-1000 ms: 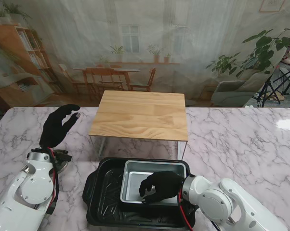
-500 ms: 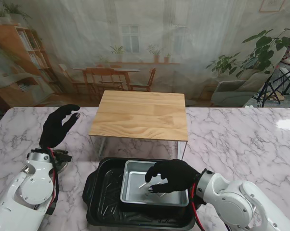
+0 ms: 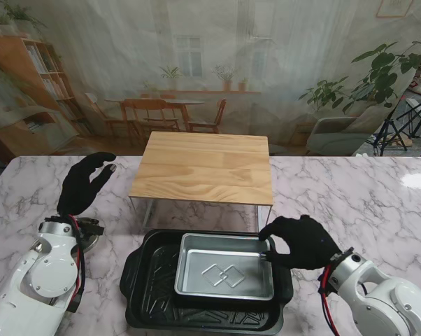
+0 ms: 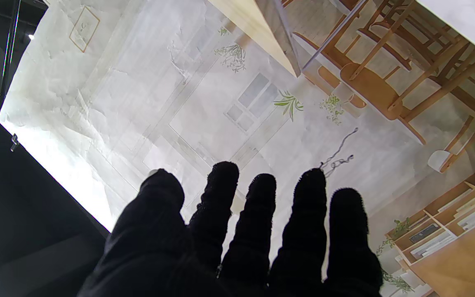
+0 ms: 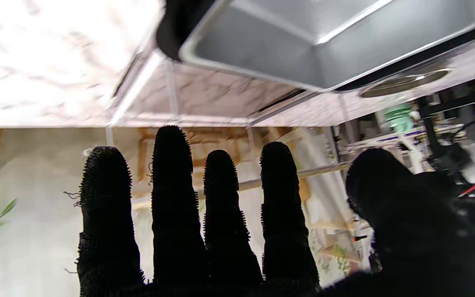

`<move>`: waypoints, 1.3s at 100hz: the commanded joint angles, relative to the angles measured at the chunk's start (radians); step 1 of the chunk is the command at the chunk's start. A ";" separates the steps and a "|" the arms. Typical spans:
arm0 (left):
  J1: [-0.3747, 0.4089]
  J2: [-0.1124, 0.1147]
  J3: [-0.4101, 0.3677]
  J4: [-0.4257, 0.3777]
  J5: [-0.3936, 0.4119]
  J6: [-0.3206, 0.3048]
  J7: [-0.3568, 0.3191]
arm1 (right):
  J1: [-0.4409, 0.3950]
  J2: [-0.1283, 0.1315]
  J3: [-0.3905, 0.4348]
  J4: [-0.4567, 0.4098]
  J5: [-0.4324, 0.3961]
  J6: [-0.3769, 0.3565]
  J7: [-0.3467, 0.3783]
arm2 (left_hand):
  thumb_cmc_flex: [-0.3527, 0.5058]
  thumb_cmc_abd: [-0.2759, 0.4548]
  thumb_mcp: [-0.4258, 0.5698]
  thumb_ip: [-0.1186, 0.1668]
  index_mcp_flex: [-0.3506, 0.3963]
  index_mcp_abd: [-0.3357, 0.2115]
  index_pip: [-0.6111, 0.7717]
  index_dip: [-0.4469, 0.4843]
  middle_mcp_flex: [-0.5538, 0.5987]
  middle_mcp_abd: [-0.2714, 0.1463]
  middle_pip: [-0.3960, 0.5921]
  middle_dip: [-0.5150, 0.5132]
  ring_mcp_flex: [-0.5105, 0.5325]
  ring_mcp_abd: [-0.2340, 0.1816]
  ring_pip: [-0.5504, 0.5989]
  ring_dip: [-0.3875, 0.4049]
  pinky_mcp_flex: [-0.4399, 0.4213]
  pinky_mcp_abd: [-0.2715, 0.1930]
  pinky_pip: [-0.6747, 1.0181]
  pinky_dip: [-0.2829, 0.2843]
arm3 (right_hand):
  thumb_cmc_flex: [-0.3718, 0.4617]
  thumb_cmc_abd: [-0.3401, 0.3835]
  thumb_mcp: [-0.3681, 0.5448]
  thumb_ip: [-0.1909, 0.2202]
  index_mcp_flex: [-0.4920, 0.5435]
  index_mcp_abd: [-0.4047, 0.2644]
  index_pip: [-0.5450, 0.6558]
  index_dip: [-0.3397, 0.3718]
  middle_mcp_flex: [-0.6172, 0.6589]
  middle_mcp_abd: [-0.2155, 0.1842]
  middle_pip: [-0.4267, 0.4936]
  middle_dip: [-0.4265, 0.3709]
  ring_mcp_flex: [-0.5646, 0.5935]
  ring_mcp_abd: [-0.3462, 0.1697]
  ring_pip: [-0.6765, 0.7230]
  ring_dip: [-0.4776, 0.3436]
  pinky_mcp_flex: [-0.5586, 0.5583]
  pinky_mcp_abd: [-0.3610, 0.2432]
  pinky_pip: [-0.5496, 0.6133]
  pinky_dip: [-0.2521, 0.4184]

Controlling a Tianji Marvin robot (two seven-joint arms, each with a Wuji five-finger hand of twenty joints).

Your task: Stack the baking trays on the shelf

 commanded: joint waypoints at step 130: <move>-0.002 0.038 -0.095 0.040 0.115 0.088 -0.128 | 0.288 -0.031 -0.110 0.546 -0.049 0.086 -0.496 | 0.010 0.033 -0.004 0.004 -0.014 0.005 -0.073 -0.018 0.012 -0.004 -0.012 0.003 0.005 0.005 0.013 0.002 0.006 -0.035 0.021 -0.010 | -0.004 0.066 -0.031 0.033 -0.055 -0.079 -0.010 0.017 -0.115 -0.060 -0.099 -0.087 -0.215 -0.073 -0.223 -0.110 -0.221 -0.112 -0.176 -0.039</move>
